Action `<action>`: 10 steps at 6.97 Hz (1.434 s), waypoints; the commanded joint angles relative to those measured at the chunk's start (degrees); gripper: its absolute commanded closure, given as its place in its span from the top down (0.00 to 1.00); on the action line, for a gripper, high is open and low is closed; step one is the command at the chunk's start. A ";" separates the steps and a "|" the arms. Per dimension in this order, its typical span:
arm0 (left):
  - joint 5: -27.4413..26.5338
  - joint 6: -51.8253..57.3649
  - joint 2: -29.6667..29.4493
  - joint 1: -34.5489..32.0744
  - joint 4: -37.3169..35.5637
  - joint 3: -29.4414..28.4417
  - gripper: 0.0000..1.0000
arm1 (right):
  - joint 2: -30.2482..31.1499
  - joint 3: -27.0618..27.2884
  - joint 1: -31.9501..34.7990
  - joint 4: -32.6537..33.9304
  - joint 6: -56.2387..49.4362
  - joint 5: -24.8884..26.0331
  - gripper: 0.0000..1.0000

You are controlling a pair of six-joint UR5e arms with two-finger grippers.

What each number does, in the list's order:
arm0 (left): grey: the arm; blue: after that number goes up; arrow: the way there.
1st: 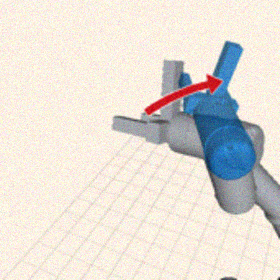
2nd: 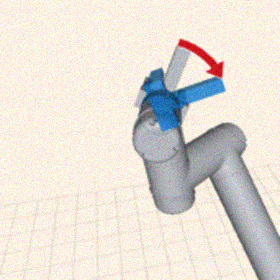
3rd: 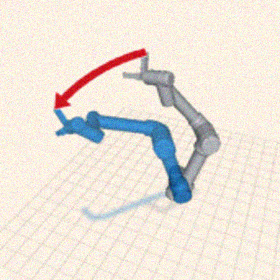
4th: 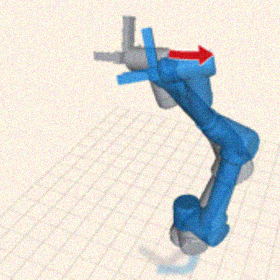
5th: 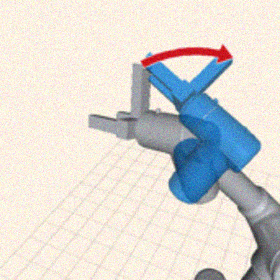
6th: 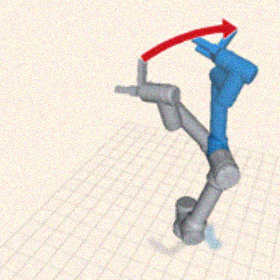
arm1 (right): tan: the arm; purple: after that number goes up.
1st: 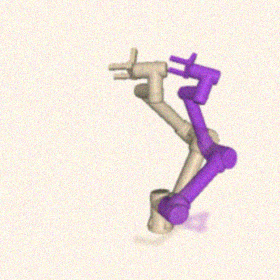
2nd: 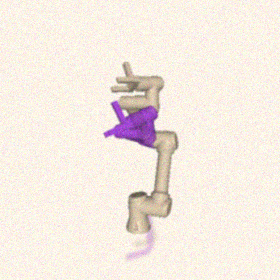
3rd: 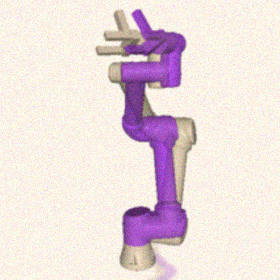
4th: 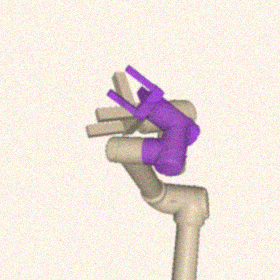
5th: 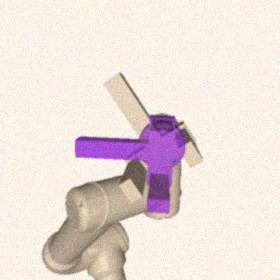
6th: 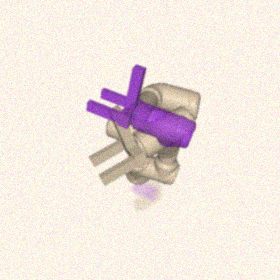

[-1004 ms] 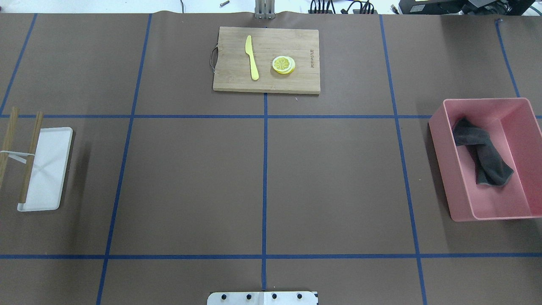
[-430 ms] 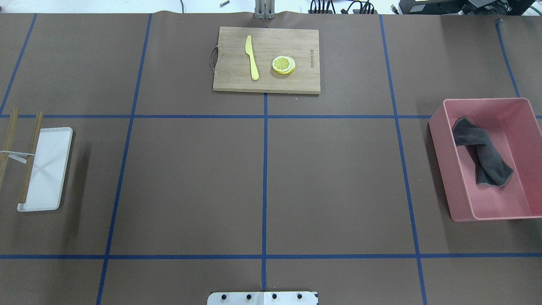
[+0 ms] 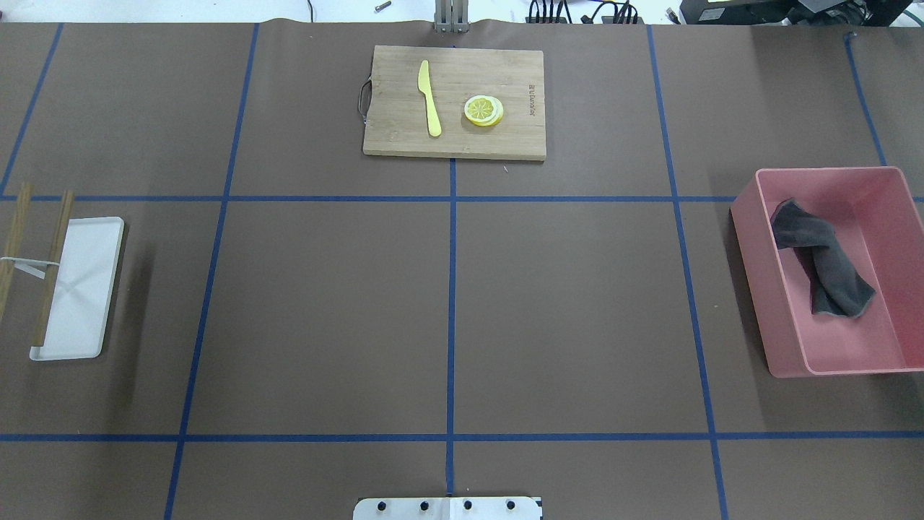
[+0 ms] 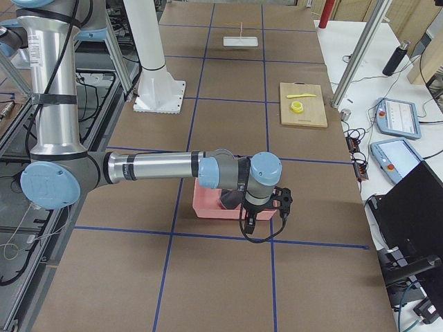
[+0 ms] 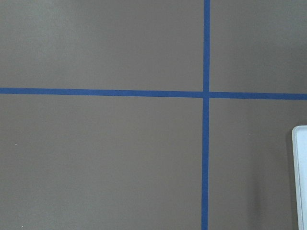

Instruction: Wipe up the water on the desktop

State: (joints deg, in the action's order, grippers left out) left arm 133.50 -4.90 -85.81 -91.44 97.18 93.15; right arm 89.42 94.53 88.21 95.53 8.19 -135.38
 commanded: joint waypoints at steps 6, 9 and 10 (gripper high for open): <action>1.67 -0.20 -1.46 0.04 -3.05 0.28 0.99 | 0.13 -0.05 -0.06 -0.16 0.25 -0.32 1.00; 1.67 -0.20 -1.37 0.04 -3.05 0.28 0.99 | 0.14 -0.22 -0.06 -0.17 0.16 -0.23 1.00; 1.59 -0.03 -1.37 0.04 -3.05 0.19 0.99 | 0.05 -0.22 -0.06 -0.17 0.16 -0.14 1.00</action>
State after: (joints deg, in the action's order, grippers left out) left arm 135.14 -5.06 -87.23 -91.41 94.13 93.40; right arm 89.54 94.31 88.15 95.36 8.35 -135.60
